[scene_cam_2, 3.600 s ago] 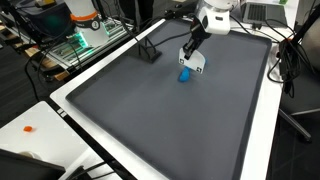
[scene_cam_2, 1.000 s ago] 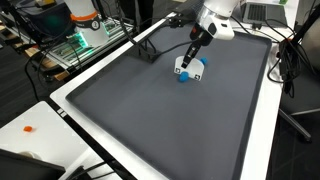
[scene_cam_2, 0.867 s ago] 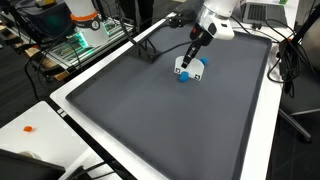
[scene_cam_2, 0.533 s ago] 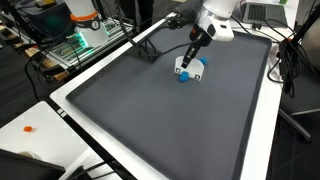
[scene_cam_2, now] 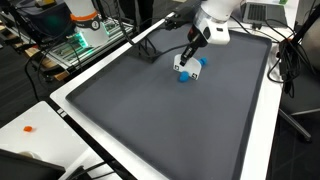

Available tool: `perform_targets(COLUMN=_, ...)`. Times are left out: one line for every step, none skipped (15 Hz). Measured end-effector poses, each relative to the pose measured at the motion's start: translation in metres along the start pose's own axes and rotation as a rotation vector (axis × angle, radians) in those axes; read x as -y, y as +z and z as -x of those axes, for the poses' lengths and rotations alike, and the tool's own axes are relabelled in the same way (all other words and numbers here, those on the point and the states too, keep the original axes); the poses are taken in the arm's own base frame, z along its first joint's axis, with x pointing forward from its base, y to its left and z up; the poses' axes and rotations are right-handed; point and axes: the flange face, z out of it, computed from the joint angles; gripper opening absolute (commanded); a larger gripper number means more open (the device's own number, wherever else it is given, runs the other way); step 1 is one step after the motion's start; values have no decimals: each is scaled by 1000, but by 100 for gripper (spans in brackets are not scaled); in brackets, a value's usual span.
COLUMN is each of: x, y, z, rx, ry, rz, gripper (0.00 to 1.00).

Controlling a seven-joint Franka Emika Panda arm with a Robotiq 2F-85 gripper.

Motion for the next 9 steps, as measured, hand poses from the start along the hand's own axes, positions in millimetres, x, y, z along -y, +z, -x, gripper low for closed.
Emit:
perform_targets(x=0, y=1, z=1, rx=7, ry=3, rz=-6, gripper=1)
perform_targets(x=0, y=1, z=1, rx=11, ry=6, rz=-10, gripper=1)
perform_targets(x=-1, y=1, z=2, rx=15, ry=8, rz=-13, gripper=1)
perform_targets(x=-2, y=1, z=2, rx=18, ry=10, rz=-13, gripper=1)
perform_targets(x=-2, y=1, z=2, rx=20, ry=11, rz=-13, gripper=1)
perform_targets(x=-3, y=1, z=3, rx=24, ry=12, rz=-13, gripper=1)
perform_targets(x=-4, y=1, z=4, rx=29, ry=13, rz=-14, gripper=1)
perform_targets(x=-5, y=1, z=5, rx=39, ry=15, rz=-14, gripper=1)
perform_targets(x=-5, y=1, z=7, rx=51, ry=17, rz=-16, gripper=1)
